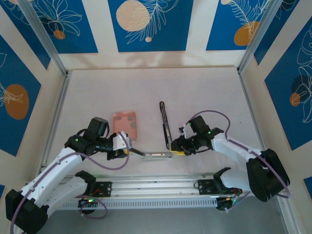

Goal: Load the staples into the stapler

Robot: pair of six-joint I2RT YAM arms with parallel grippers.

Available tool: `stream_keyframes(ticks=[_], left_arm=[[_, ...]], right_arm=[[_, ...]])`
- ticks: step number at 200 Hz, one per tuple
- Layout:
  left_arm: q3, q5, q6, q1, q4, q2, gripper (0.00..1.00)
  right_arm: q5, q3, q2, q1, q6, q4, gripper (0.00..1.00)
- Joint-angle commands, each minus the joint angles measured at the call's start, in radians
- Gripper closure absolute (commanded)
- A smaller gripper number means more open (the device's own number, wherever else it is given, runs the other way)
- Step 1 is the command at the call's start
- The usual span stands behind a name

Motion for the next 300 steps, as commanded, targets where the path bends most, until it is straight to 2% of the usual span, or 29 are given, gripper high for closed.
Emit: stream_keyframes(ticks=[1,98,172,216,246,300], left_arm=[[0.051,0.025,0.033,-0.008,-0.001,-0.010,0.81],[0.051,0.043,0.039,-0.008,0.002,0.010,0.81],[0.051,0.017,0.024,-0.009,0.000,0.009,0.81],[0.066,-0.002,-0.065,-0.016,0.060,0.027,0.82],[0.110,-0.030,-0.138,-0.082,0.105,0.082,0.83],[0.190,-0.114,-0.243,-0.272,0.264,0.232,0.85]], right_arm=[[-0.042,0.001,0.033,-0.004,0.009,0.012,0.62],[-0.023,-0.035,0.145,0.032,0.061,0.148,0.65],[0.005,-0.030,0.213,0.086,0.073,0.158,0.74],[0.044,-0.034,0.217,0.118,0.098,0.172,0.77],[0.068,-0.038,0.217,0.152,0.129,0.203,0.79],[0.089,-0.038,0.214,0.198,0.172,0.266,0.81]])
